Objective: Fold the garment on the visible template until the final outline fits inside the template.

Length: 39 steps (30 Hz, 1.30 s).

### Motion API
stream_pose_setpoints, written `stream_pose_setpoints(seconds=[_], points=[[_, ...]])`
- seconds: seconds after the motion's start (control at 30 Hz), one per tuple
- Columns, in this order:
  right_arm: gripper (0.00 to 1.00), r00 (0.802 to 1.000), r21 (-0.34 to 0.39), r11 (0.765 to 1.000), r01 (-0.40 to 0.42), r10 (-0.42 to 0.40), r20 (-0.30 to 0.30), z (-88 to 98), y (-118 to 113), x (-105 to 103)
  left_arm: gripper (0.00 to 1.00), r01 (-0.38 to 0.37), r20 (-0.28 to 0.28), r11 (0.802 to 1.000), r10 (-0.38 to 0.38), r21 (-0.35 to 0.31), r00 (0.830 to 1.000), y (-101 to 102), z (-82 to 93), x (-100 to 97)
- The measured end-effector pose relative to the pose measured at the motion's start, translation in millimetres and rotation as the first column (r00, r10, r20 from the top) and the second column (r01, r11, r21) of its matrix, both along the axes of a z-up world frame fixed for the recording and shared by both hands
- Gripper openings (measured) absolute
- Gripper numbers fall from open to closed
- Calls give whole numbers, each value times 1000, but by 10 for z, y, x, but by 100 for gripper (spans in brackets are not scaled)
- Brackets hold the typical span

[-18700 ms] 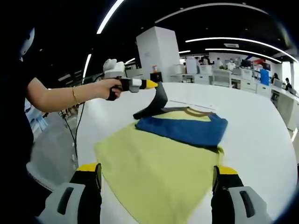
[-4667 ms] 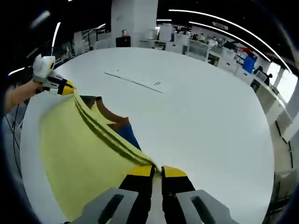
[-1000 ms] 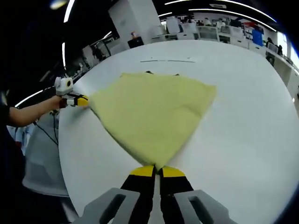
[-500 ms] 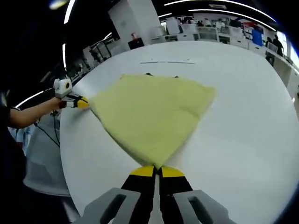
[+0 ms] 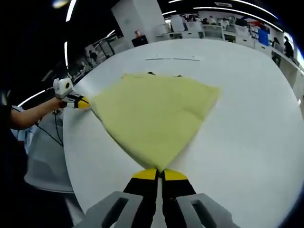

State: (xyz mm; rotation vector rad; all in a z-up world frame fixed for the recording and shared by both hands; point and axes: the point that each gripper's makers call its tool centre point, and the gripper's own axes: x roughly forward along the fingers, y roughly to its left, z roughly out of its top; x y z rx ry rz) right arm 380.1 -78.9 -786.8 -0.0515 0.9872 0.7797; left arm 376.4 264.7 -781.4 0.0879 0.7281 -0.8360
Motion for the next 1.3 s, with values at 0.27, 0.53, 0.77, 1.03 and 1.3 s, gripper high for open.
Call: stream_pose_setpoints(seconds=[0.27,0.53,0.77,1.03,1.3], points=[[0,1000,14,1000,15,-15,-5,-16,-19,-131,0,7,2,1000,-7,16,1000,-19,0,-137],[0,1000,15,1000,18,-18,2,-3,-23,-234,0,3,3,1000,-3,16,1000,-30,16,-235],[0,1000,17,1000,21,-21,10,-13,-24,-308,0,-3,5,1000,3,22,1000,-23,14,-302],[0,1000,6,1000,11,-11,25,-17,-16,-321,0,-20,4,1000,19,23,1000,-18,21,-307],[28,997,30,998,63,-65,51,73,12,-249,18,-82,16,997,82,2,996,-10,81,-252]])
